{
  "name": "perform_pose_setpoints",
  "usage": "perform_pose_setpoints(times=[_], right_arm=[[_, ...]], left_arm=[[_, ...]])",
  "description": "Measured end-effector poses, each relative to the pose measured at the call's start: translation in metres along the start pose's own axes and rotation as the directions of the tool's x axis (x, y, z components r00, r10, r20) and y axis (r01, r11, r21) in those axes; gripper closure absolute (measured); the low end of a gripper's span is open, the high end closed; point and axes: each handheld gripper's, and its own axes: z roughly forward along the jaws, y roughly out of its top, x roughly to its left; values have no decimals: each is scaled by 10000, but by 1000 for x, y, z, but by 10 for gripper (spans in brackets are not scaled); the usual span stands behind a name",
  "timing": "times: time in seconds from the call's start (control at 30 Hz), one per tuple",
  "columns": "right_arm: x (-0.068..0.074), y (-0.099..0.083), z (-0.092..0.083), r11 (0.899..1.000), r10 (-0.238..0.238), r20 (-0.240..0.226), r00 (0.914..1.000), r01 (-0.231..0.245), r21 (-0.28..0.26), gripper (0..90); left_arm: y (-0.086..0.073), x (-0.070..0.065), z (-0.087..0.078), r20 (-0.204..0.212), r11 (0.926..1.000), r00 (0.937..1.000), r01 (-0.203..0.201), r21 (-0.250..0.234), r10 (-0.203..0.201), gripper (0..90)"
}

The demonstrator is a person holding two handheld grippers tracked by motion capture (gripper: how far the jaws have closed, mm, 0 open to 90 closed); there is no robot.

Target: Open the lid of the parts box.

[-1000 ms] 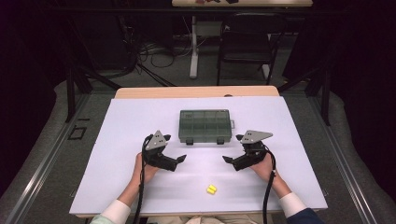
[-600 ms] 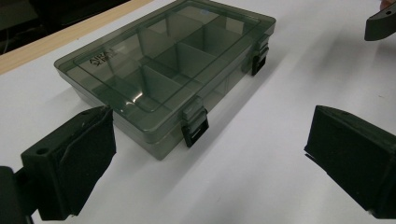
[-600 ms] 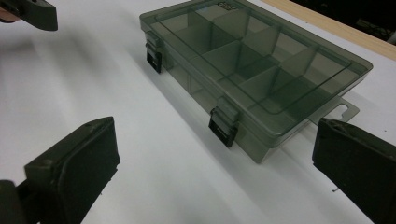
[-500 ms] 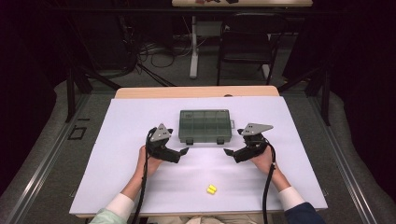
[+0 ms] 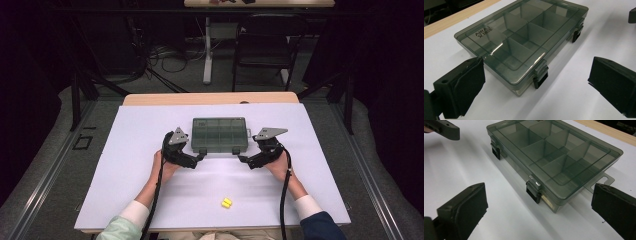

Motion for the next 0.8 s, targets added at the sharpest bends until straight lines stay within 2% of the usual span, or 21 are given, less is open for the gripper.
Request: perform_pose_setpoints(times=[0.4, 0.5, 0.63, 0.8], right_arm=[[-8, 4, 14, 9989, 186, 81, 9998, -190, 435, 0], [-10, 5, 19, 9980, 192, 142, 9997, -200, 599, 7], [-11, 5, 25, 9953, 149, 202, 9997, -168, 950, 11], [-12, 4, 26, 9953, 132, 290, 9995, -159, 960, 42]], left_arm=[[-1, 10, 16, -135, 9987, 9998, 136, 493, -129, 7], [-3, 13, 17, -131, 9983, 9995, 294, 511, -287, 10], [-3, 14, 18, -168, 9980, 9998, 113, 629, -103, 34], [-4, 13, 21, -213, 9981, 9998, 54, 609, -41, 62]])
